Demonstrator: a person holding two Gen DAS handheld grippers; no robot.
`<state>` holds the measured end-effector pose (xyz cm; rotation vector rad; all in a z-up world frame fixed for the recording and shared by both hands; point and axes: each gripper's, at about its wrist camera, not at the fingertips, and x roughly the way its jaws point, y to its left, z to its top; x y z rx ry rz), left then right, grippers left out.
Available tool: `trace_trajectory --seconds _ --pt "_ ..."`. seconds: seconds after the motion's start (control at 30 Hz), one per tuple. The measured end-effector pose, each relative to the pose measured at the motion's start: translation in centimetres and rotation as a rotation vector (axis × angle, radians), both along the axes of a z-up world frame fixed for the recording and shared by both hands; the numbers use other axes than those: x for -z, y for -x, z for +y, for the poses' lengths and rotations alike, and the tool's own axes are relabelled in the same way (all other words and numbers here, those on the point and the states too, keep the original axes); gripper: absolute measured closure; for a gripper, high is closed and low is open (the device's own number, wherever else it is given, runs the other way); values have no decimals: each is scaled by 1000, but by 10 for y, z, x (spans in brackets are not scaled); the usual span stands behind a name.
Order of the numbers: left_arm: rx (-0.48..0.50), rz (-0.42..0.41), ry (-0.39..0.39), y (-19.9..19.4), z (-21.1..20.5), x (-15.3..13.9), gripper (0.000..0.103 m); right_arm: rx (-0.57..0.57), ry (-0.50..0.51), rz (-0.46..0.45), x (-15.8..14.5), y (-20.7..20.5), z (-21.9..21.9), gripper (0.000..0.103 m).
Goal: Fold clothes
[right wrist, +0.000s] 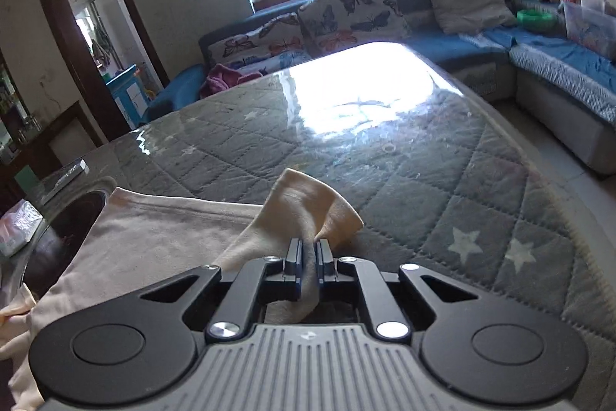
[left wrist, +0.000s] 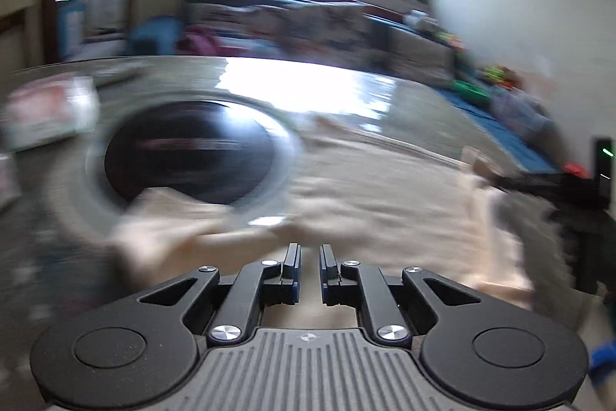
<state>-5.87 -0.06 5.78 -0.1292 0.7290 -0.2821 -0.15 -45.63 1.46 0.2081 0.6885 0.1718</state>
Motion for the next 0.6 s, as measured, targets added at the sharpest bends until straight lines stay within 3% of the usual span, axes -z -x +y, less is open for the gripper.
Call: trace_trajectory --seconds 0.23,0.4,0.6 --pt "271 16 11 -5 -72 13 92 30 167 -153 -42 55 -1 97" --pt "421 39 39 6 -105 24 92 97 231 -214 -69 106 -20 97" --pt "552 96 46 21 -129 42 91 143 260 -152 -59 116 -37 95"
